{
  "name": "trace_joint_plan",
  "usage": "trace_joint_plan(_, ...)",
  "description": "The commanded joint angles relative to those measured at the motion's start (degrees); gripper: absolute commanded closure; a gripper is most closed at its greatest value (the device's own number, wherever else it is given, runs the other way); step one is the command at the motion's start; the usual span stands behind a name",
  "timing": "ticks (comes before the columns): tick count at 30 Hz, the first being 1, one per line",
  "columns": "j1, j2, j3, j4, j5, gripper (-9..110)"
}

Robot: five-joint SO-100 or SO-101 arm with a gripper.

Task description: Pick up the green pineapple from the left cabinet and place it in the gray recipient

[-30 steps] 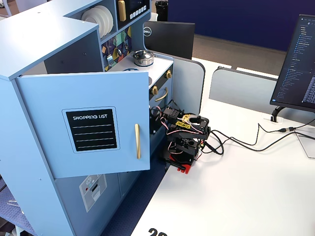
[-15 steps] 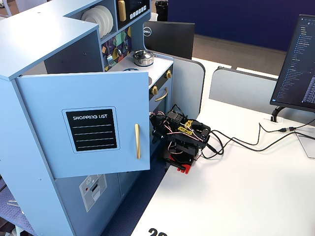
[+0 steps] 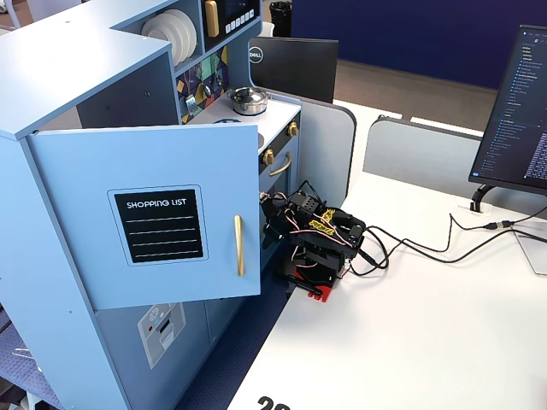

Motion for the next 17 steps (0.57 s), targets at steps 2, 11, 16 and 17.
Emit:
trace_joint_plan(2, 5.4, -0.4, 0.4, 9.8, 2.3, 96)
trace_joint_plan(11, 4.1, -0.4, 0.4, 9.8, 2.3, 96)
trace_joint_plan(16, 4.1, -0.4, 0.4, 9.8, 2.3, 96)
trace_joint_plan(17, 4.1, -0.4, 0.4, 9.8, 2.3, 96)
